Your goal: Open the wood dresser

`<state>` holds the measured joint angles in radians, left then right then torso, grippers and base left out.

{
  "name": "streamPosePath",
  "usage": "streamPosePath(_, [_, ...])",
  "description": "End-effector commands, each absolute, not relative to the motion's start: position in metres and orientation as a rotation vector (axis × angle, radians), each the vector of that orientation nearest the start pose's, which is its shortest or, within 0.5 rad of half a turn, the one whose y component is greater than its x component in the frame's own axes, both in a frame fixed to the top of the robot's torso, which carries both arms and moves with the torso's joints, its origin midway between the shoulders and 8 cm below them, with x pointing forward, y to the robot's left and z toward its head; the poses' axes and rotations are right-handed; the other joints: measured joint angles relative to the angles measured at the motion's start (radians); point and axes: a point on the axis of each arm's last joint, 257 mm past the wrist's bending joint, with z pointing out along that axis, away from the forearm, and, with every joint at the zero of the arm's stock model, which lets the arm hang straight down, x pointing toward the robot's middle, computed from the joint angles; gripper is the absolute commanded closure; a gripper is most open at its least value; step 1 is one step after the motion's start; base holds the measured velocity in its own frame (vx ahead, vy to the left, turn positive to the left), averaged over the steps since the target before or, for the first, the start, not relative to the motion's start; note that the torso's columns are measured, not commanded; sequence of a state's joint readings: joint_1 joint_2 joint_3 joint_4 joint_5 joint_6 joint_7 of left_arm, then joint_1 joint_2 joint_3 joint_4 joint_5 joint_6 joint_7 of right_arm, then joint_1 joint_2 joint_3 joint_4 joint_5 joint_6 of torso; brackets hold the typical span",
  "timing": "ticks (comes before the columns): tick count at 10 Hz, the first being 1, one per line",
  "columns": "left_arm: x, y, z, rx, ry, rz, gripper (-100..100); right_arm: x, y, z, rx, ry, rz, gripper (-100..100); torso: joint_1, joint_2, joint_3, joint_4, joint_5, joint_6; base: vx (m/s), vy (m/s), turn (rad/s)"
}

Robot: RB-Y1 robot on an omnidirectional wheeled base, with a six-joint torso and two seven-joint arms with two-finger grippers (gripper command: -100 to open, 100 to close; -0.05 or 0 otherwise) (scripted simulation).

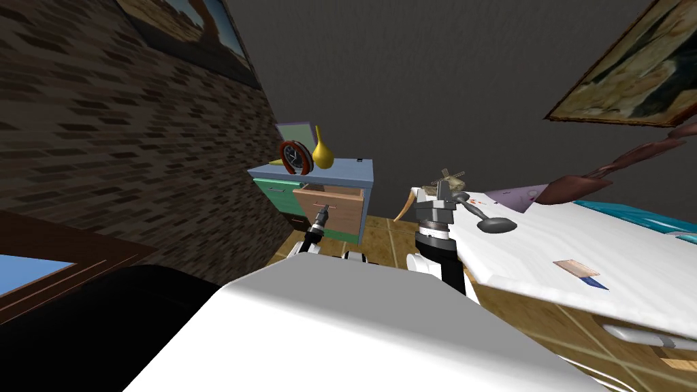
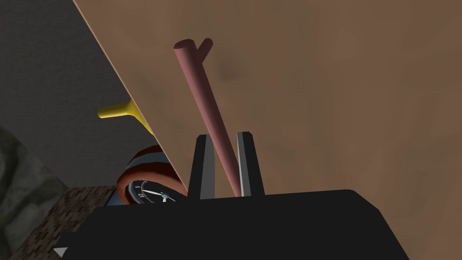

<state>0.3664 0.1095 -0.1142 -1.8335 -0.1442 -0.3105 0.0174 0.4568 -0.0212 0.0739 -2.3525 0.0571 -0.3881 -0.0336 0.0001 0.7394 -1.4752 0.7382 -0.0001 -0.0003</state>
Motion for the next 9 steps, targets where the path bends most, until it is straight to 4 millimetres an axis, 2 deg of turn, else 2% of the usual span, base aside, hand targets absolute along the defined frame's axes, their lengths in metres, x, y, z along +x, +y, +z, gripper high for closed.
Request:
streamPosePath(1, [0.43,0.221,-0.189,-0.869,1.191,-1.197,100,0.354,-0.242,0.048,0.63,0.656,1.383,0,0.0,0.002,0.002,0.0,0.0,0.0,-0.214,-0.007,0.029])
streamPosePath(3, [0.429,0.222,-0.189,-0.871,1.191,-1.196,100,0.354,-0.242,0.048,0.63,0.656,1.383,0,-0.002,0.0,0.0,0.0,-0.001,0.001,-0.154,0.007,0.014])
streamPosePath(4, [0.436,0.237,-0.183,-0.889,1.186,-1.172,-100,0.353,-0.242,0.048,0.63,0.656,1.383,0,-0.002,-0.006,-0.004,0.0,-0.001,0.001,-0.065,-0.006,-0.179])
streamPosePath(9, [0.452,0.275,-0.156,-0.92,1.151,-1.123,-100,0.353,-0.242,0.048,0.63,0.656,1.383,0,0.0,-0.001,-0.001,0.0,0.0,0.0,-0.067,-0.022,-0.136])
